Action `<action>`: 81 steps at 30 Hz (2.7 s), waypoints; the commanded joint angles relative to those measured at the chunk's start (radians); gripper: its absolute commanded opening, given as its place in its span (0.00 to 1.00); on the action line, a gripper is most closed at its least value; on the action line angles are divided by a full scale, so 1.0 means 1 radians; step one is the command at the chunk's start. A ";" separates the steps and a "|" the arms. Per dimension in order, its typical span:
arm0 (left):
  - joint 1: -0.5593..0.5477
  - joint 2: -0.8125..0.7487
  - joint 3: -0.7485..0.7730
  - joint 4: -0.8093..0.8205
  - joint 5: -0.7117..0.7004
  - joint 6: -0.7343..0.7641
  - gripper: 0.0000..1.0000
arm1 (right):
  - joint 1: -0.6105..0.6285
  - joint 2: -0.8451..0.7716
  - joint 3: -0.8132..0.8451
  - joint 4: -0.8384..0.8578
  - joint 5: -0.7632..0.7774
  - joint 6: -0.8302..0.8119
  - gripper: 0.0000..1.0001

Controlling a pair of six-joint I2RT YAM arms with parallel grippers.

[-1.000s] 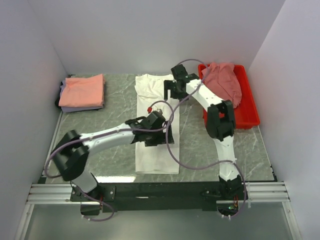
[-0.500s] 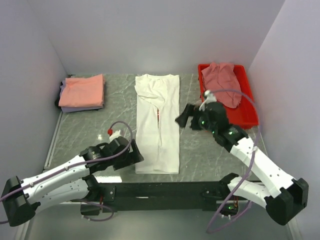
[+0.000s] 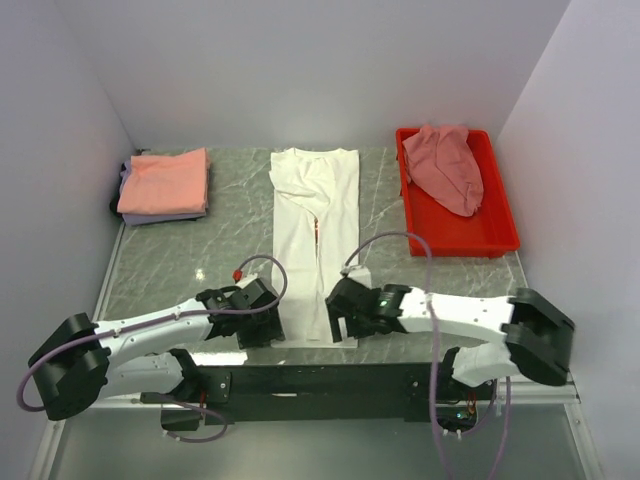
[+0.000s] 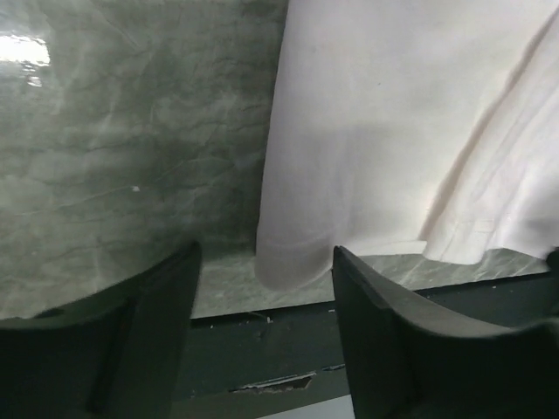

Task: Fold and stack the t-shirts
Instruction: Fold the tshirt

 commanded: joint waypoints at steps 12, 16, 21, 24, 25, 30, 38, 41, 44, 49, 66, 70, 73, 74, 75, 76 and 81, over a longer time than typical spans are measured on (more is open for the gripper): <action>-0.007 0.039 -0.050 0.065 0.063 0.009 0.26 | 0.113 0.242 0.108 -0.099 0.092 0.100 0.81; -0.007 0.042 -0.030 0.004 0.028 0.000 0.09 | 0.113 0.223 0.088 -0.134 0.089 0.114 0.77; -0.007 0.039 -0.027 -0.037 0.019 -0.011 0.04 | 0.113 0.177 0.050 -0.185 0.106 0.150 0.75; -0.007 0.030 -0.033 -0.048 0.016 -0.022 0.02 | 0.112 0.154 0.019 -0.188 0.098 0.160 0.71; -0.006 0.028 -0.037 -0.050 0.017 -0.028 0.02 | 0.113 0.150 0.005 -0.188 0.095 0.163 0.66; -0.007 0.016 -0.055 -0.059 0.014 -0.039 0.01 | 0.112 0.137 -0.015 -0.191 0.086 0.167 0.57; -0.006 -0.015 -0.064 -0.085 0.008 -0.046 0.01 | 0.113 0.076 -0.065 -0.134 0.042 0.143 0.41; -0.006 -0.034 -0.066 -0.088 0.002 -0.054 0.01 | 0.113 0.056 -0.085 -0.099 0.011 0.137 0.32; -0.007 -0.054 -0.073 -0.067 0.034 -0.052 0.01 | 0.113 0.032 -0.105 -0.044 -0.046 0.115 0.16; -0.007 -0.119 -0.102 -0.057 0.068 -0.074 0.01 | 0.115 -0.016 -0.133 -0.013 -0.077 0.109 0.00; 0.048 -0.141 0.117 0.010 -0.127 0.009 0.01 | 0.014 -0.056 0.074 -0.097 0.135 -0.061 0.00; 0.124 -0.062 0.210 0.035 -0.133 0.079 0.00 | -0.094 -0.048 0.123 -0.016 0.098 -0.164 0.00; 0.212 -0.044 0.239 0.088 -0.118 0.136 0.01 | -0.160 -0.013 0.190 0.016 0.118 -0.234 0.00; 0.235 -0.044 0.241 0.113 -0.099 0.167 0.00 | -0.177 0.008 0.212 0.016 0.133 -0.248 0.00; 0.282 -0.039 0.244 0.157 -0.078 0.181 0.00 | -0.184 0.021 0.252 0.019 0.156 -0.277 0.00; 0.304 -0.027 0.249 0.182 -0.037 0.191 0.01 | -0.197 0.030 0.270 0.022 0.161 -0.290 0.00; 0.396 0.057 0.313 0.223 0.000 0.259 0.00 | -0.282 0.099 0.370 0.053 0.143 -0.354 0.00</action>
